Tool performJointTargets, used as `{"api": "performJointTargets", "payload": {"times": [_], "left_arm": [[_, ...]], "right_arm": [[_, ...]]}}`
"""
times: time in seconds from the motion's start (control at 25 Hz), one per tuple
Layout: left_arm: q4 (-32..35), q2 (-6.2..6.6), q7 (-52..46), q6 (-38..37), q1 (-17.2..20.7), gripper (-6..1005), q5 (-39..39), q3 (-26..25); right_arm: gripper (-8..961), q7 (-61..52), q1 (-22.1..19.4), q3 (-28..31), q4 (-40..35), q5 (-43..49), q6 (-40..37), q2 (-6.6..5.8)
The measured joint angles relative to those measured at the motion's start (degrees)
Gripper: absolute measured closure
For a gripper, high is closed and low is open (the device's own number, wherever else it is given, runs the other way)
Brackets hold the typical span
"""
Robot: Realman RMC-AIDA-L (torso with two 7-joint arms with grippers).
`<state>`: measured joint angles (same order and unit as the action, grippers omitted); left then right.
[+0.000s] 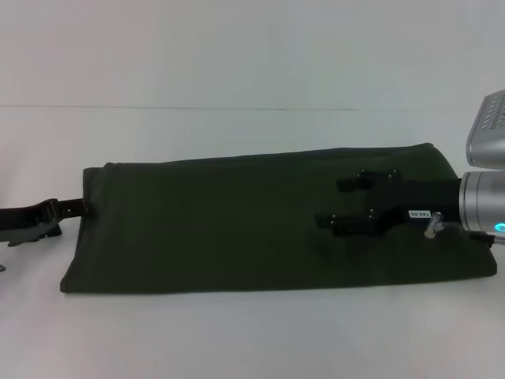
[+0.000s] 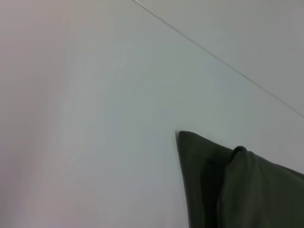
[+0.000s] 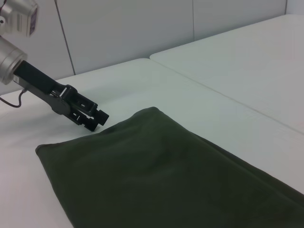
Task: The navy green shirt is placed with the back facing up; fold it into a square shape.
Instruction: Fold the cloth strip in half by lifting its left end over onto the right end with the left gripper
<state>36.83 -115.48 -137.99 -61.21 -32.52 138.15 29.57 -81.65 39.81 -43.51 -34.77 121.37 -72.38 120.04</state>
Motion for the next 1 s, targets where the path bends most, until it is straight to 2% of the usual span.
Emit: {"api": "performJointTargets", "payload": {"times": [0.4,1.0], "left_arm": [[0.1,-0.03,0.0,-3.1,-0.5,133,-0.4,-0.1],[0.3,0.01,0.0,-2.7,-0.4,134,-0.5,-0.4]], "right_arm": [[87,0.0,0.0,0.0,0.1,0.0,0.1,0.0],[88,-0.1,0.0,-0.1,0.4,0.0,0.1,0.0]]}}
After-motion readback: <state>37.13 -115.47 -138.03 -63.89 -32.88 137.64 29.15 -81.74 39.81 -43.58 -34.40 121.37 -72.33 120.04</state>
